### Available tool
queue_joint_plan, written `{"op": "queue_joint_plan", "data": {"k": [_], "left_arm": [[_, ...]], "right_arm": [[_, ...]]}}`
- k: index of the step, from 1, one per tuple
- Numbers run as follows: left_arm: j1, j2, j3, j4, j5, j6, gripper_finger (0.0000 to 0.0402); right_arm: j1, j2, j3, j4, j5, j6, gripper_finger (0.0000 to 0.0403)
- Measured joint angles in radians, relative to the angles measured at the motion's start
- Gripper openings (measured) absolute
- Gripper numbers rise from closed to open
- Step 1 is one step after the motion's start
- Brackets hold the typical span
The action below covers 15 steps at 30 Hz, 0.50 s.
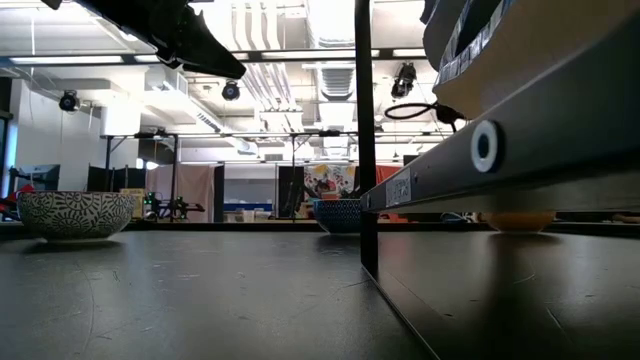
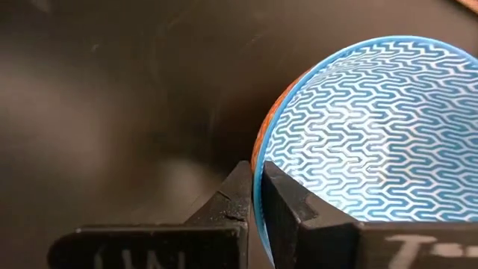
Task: Place and stack bowls onto a shelf
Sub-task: Put the blue bowl on the shelf
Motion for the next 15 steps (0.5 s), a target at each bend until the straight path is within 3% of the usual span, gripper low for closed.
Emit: {"op": "queue_joint_plan", "data": {"k": [7,15], "left_arm": [[0.0,0.0,0.0,-0.001,0.0,0.0,0.0169],[0.0,0.0,0.0,0.0,0.0,0.009,0.0169]], "right_arm": [[0.028,-0.05,0.033,-0.159,-0.087,0.028,0.001],[0.163,-0.11,0.07,-0.178,-0.128,0.156,0.0009]]}}
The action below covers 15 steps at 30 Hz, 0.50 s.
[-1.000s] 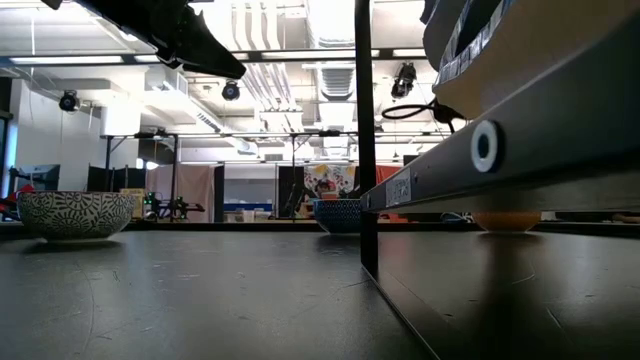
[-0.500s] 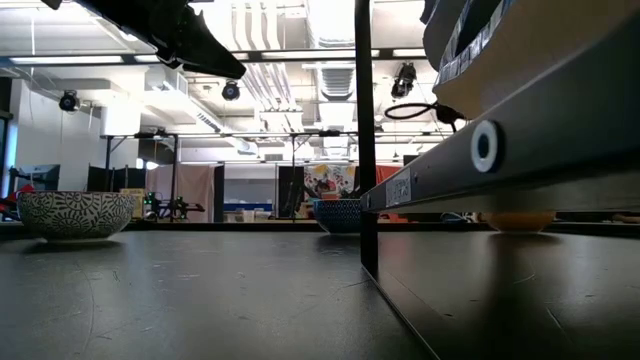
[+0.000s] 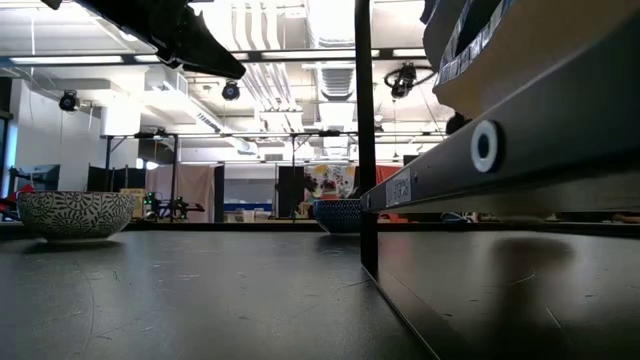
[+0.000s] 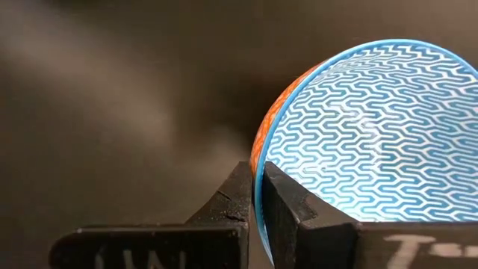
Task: Place and stack bowls onto a shelf
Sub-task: Put the blue bowl on the shelf
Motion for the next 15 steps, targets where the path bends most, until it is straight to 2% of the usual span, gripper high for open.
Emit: {"op": "queue_joint_plan", "data": {"k": [9,15], "left_arm": [[0.0,0.0,0.0,0.001,0.0,0.003,0.0169],[0.0,0.0,0.0,0.001,-0.001,0.01,0.0169]], "right_arm": [[0.222,-0.003,0.054,-0.013,0.002,0.156,0.0009],[0.359,-0.003,0.114,-0.085,0.01,0.259,0.0009]]}}
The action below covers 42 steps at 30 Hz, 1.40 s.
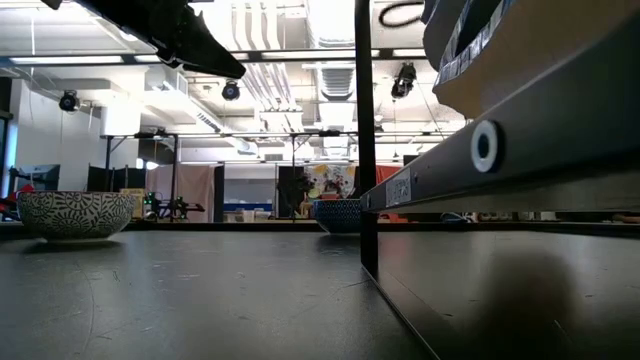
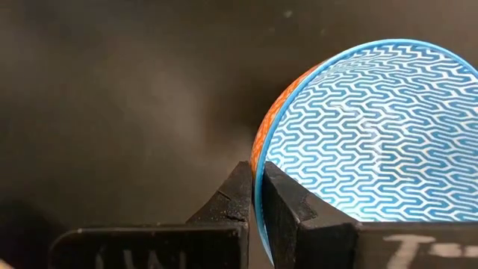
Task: Place and stack bowls onto a shelf
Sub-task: Put the blue bowl on the shelf
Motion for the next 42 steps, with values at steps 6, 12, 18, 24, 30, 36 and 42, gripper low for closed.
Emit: {"op": "queue_joint_plan", "data": {"k": [6,12,18,24,30,36,42], "left_arm": [[0.003,0.0,0.0,0.0,-0.001,0.0,0.0169],[0.009,0.0,0.0,0.0,-0.056,0.0,0.0169],[0.019,0.0,0.0,0.0,-0.062,0.0,0.0169],[0.023,0.0,0.0,0.0,-0.063,0.026,0.0169],[0.028,-0.013,0.0,0.0,-0.089,0.044,0.0169],[0.033,-0.046,0.0,0.009,-0.09,0.084,0.0169],[0.033,-0.075,0.0,0.009,-0.102,0.1,0.0169]], "right_arm": [[0.13,0.001,0.033,-0.052,-0.006,0.135,0.0009],[0.276,0.002,0.046,-0.067,-0.041,0.317,0.0009],[0.442,0.002,0.075,-0.071,-0.087,0.522,0.0009],[0.62,0.002,0.129,-0.072,-0.087,0.731,0.0009],[0.796,0.038,0.176,-0.081,-0.087,0.901,0.0009],[0.918,0.132,0.22,-0.079,-0.122,1.05,0.0009],[1.0,0.273,0.321,-0.081,-0.174,1.088,0.0009]]}}
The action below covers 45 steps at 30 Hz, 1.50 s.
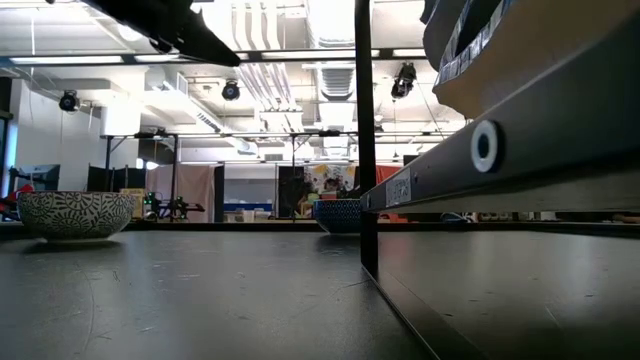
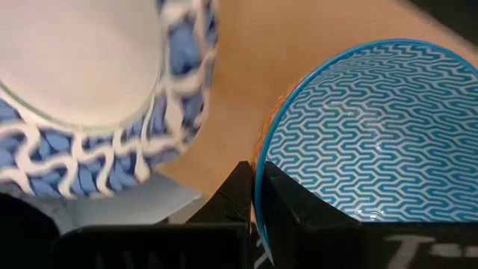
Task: Place and stack bowls onto a shelf
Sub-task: Put the blue bowl on the shelf, then stack the red bowl on top of the blue bowl on the shelf
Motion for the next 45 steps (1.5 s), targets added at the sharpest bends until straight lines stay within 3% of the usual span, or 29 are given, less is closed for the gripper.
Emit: {"op": "queue_joint_plan", "data": {"k": [10,15,38,45], "left_arm": [[0.0,-0.013,0.0,0.002,-0.002,0.021,0.0169],[0.0,-0.013,0.0,0.002,-0.001,0.021,0.0169],[0.0,-0.012,0.0,0.0,-0.001,0.027,0.0169],[0.004,-0.009,0.0,-0.044,0.006,-0.043,0.0169]], "right_arm": [[0.022,0.18,0.119,-0.04,-0.021,-0.036,0.001],[0.026,0.217,0.156,-0.041,-0.019,-0.042,0.0029],[0.044,0.17,0.219,-0.06,-0.123,0.036,0.0038],[0.039,0.131,0.263,-0.205,0.022,0.008,0.0038]]}}
